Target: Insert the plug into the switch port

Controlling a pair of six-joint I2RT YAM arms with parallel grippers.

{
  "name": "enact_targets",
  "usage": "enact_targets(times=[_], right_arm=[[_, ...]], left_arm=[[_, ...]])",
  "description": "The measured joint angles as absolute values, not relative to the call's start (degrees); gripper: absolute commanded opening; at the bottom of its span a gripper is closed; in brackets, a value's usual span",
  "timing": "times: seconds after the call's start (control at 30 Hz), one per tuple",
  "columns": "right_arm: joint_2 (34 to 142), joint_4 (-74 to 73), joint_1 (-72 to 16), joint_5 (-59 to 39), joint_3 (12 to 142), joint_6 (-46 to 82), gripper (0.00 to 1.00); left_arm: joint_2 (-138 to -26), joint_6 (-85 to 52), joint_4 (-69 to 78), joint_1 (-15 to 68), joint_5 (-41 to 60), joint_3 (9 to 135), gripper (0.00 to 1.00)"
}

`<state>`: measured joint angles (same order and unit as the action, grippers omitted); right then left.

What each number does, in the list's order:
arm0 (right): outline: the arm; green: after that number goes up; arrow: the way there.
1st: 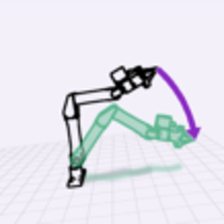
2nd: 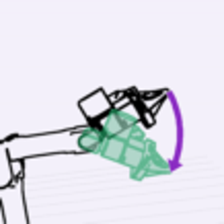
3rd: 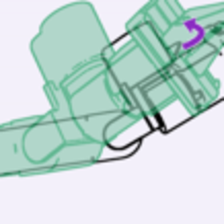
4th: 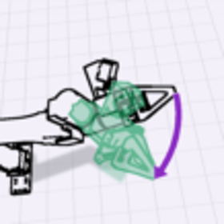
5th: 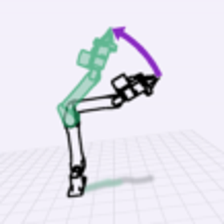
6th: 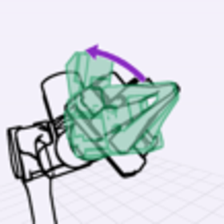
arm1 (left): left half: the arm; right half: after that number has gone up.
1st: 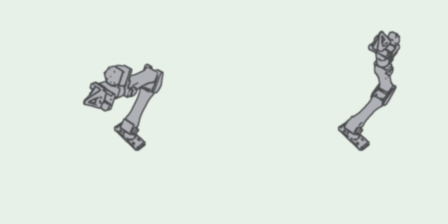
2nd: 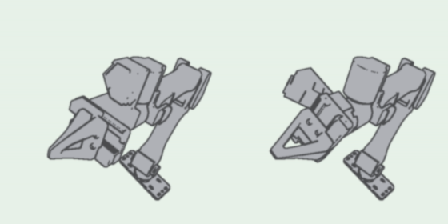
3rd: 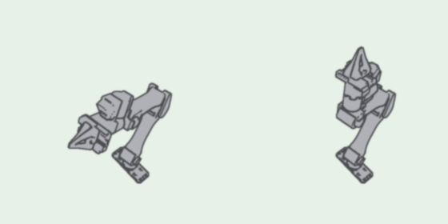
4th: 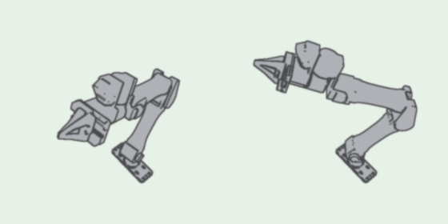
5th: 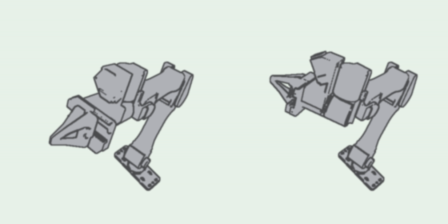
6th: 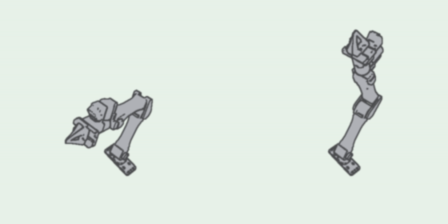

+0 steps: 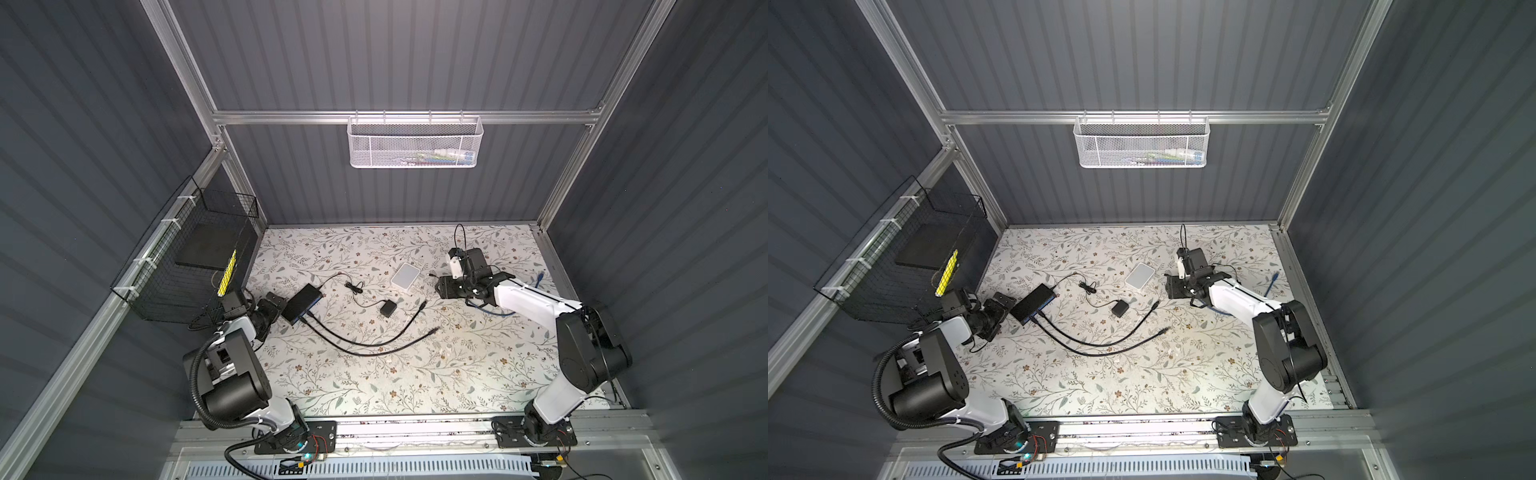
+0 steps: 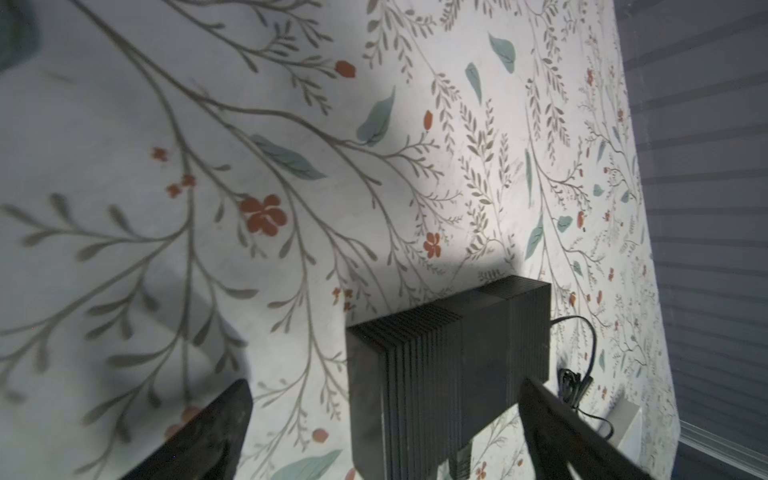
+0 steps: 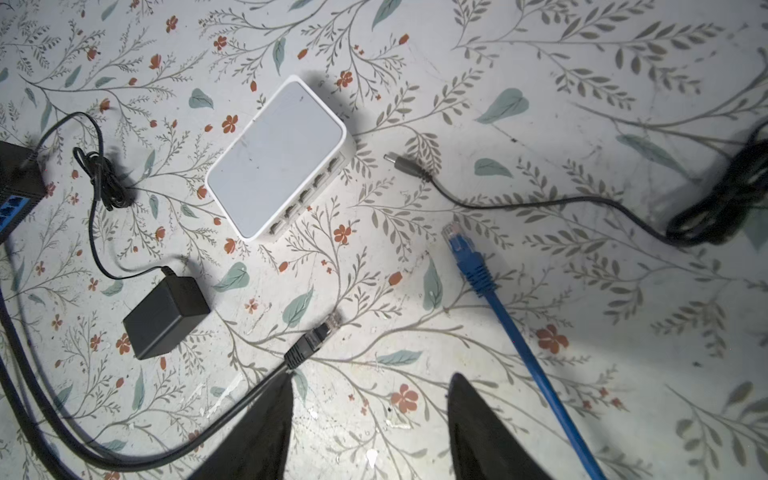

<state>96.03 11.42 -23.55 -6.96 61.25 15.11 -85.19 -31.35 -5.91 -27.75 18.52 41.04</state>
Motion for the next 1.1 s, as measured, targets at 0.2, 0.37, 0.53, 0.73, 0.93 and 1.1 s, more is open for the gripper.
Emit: enact_targets(times=[0.2,0.37,0.53,0.73,0.93,1.1], right_arm=[[96.03,14.70,-22.31,-5.45,62.04,14.96,0.62],[97.19,19.29,-19.27,-5.37,67.59,14.74,0.62],[103.18,24.08,-18.20,-7.38,77.89,14.35,0.64],[110.59,28.80,-20.80,-8.08,87.42,16.60,0.65],[114.37,30.37,-23.38,-9.02,91.42,19.64,0.67],[114.74,30.52,-24.23,-9.47,91.42,21.04,0.69]], left_arm=[[-80.40,-30.57,-13.76,-27.75,15.33,41.06,1.00],[-74.15,-29.52,-23.03,-26.33,15.29,41.06,1.00],[-66.50,-28.60,-28.97,-16.34,13.21,41.65,1.00],[-59.51,-28.62,-28.75,-7.99,12.32,42.54,1.00],[-60.66,-27.73,-28.67,-6.72,11.81,42.33,1.00],[-62.87,-27.55,-26.70,-6.48,12.67,40.73,1.00]])
